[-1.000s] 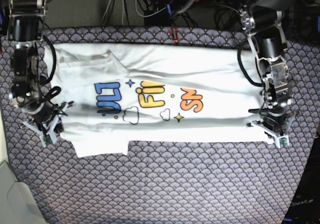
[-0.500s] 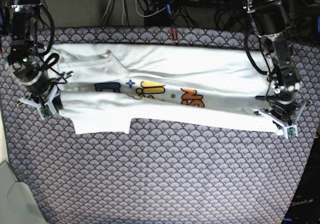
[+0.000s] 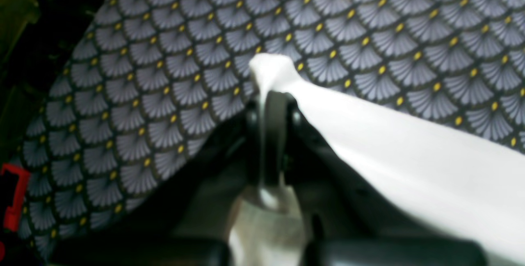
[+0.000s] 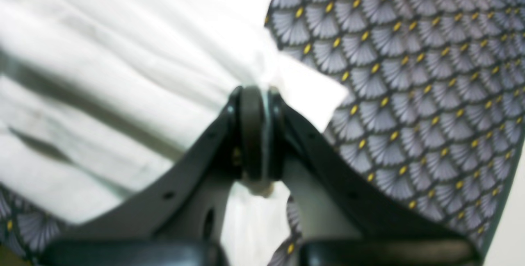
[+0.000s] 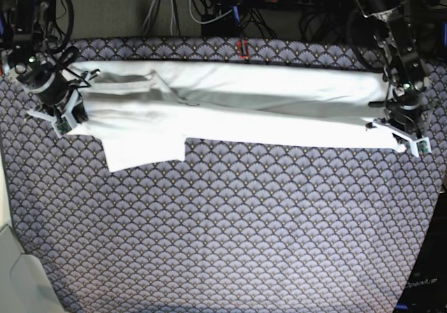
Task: Fold the T-shirt properly
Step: 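Lower the folded layer onto the shirt with both grippers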
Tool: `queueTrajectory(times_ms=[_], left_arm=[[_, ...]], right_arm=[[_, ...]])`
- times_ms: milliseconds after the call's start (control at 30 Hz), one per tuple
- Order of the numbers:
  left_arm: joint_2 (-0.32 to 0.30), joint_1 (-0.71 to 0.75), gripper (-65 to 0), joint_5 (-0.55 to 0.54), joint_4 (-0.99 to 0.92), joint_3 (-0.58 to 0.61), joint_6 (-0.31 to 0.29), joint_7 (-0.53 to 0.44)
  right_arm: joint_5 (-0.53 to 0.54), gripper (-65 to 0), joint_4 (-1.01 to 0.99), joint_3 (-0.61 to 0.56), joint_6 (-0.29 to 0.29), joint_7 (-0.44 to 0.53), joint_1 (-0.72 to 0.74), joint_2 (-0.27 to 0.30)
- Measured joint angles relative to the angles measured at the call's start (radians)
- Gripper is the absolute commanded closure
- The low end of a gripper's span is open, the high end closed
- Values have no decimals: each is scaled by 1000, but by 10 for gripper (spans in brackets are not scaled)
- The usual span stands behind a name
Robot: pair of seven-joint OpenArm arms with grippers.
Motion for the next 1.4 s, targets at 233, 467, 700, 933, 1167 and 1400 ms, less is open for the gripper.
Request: queueTrajectory(times_ms=[233,467,700,933,1167,1400], left_arm=[[-1,49,-6,-3,1,0,-4,-4],[-21,57,-8,-5,-9,0,-5,-6],[-22,48,-29,-5,-89,0,-5,-10],[-42,46,-332,-4,-122,-3,5,-31],[-47,45,-428,0,-122,-1,15,-31],[-44,45,-428,-1,-122,-1,15,-34]], right_arm=[[0,0,0,2,0,3,-20,1],[2,0,13,2,0,3,-51,0],[-1,-31,13,2,0,-4,-53,-11],[-5,-206,13,6,0,-8,-77,-8],[-6,-265,99,6,-1,-10,-110,-8],[-11,-299,185,6,-1,-11,-161,1]])
